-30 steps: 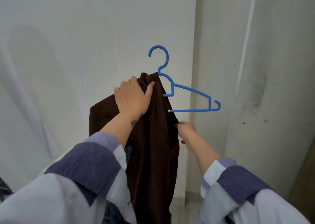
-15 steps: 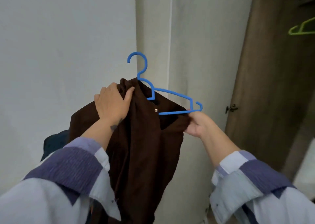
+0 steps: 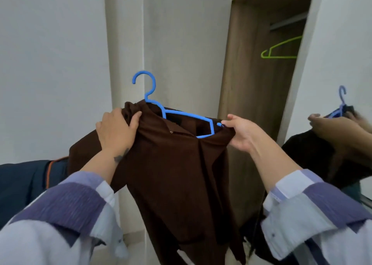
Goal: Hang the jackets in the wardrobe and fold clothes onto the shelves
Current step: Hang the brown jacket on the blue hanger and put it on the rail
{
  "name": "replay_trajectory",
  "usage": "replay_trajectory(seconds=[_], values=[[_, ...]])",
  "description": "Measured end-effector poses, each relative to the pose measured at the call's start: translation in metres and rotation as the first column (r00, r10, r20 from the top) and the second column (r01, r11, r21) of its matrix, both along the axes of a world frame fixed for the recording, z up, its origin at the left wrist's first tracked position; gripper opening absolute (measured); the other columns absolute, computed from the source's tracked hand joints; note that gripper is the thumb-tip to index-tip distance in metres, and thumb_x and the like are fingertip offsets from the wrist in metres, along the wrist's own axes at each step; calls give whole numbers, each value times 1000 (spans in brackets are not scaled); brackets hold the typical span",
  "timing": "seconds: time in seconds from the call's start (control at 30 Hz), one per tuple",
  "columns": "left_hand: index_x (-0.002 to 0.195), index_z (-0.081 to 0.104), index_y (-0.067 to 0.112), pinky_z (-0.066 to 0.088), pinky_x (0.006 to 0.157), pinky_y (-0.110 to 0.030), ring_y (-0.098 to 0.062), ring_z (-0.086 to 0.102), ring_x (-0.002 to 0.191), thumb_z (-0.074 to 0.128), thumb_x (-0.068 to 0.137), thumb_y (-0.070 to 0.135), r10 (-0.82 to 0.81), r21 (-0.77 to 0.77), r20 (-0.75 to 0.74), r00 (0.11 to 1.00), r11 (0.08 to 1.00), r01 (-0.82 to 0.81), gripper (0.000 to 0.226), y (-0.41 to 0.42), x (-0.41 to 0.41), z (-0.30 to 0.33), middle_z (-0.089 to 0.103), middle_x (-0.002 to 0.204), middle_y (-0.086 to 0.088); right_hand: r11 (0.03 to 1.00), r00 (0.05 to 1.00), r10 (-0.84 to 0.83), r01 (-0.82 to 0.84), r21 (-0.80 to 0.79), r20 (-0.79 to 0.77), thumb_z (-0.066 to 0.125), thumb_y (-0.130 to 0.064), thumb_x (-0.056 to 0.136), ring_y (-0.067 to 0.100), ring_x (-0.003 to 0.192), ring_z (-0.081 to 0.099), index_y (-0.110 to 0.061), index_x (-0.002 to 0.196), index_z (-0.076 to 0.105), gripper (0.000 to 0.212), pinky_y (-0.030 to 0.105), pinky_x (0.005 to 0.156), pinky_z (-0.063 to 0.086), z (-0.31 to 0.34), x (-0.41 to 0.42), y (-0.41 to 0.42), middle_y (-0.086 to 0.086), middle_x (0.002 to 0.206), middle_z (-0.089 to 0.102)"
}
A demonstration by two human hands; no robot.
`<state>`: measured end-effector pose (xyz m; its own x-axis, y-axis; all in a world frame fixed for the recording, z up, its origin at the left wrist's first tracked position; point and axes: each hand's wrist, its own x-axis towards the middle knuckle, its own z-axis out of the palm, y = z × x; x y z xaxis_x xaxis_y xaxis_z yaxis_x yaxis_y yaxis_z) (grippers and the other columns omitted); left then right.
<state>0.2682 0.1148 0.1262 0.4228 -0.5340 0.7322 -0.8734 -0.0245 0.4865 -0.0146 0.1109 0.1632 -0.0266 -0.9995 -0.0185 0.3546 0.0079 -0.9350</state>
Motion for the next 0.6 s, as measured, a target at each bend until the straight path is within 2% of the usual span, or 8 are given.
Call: replay_trajectory(seconds=[0.07,0.13,0.3,0.37,0.43,0.47,0.5,0.6], values=[[96,55,4,36,82,-44,-37,53,94,43,93,54,11,-7,54,998,1000,-11,52,-1,-17,3,60,94,-18,975,923,-219,192,-115,-317,54,6,89,18,74,57,-16,99,57,24,27,63,45,3,-6,1,11,92,59],[100,56,4,36,82,-43,-36,53,95,42,93,54,25,-8,77,997,1000,-24,53,-2,-37,6,60,97,-17,930,828,-356,271,-248,-433,61,1,87,16,83,57,-12,109,62,25,25,67,45,10,-9,6,7,99,61],[107,55,4,35,85,-42,-33,52,100,39,94,54,-41,-33,19,999,999,42,53,-9,-75,18,60,102,-15,857,736,-347,-5,-516,-582,61,-11,90,6,65,54,-17,108,65,20,12,60,45,28,-17,21,-3,72,58],[107,55,5,36,86,-42,-33,52,100,39,94,55,-82,-53,21,996,995,83,53,-11,-84,24,60,102,-15,797,551,-511,17,-603,-660,58,-23,91,9,74,57,-25,100,65,11,26,74,48,29,-23,15,-8,77,61],[106,55,7,36,87,-42,-33,52,101,39,94,55,-125,-58,35,992,990,126,52,-14,-93,28,61,102,-13,733,226,-671,58,-678,-706,54,-35,91,12,96,50,-35,100,64,13,37,86,42,28,-27,8,-10,91,57],[104,55,7,35,87,-41,-32,52,101,38,94,55,-146,-55,44,988,987,148,52,-15,-98,29,61,101,-13,725,145,-685,36,-688,-714,53,-38,91,12,100,43,-37,103,64,16,37,88,38,28,-25,6,-9,97,52],[102,55,8,35,86,-40,-31,52,101,37,94,55,-165,-50,58,985,984,168,51,-15,-103,29,61,101,-11,726,143,-680,-5,-687,-719,53,-39,92,10,98,40,-37,104,64,17,37,87,37,28,-21,3,-9,98,50],[99,54,11,33,84,-38,-29,51,101,36,95,55,-218,-33,110,970,974,223,48,-14,-122,25,61,99,-8,708,351,-644,-62,-703,-680,56,-35,92,12,79,51,-25,96,66,15,36,79,46,26,-1,-2,-3,83,59]])
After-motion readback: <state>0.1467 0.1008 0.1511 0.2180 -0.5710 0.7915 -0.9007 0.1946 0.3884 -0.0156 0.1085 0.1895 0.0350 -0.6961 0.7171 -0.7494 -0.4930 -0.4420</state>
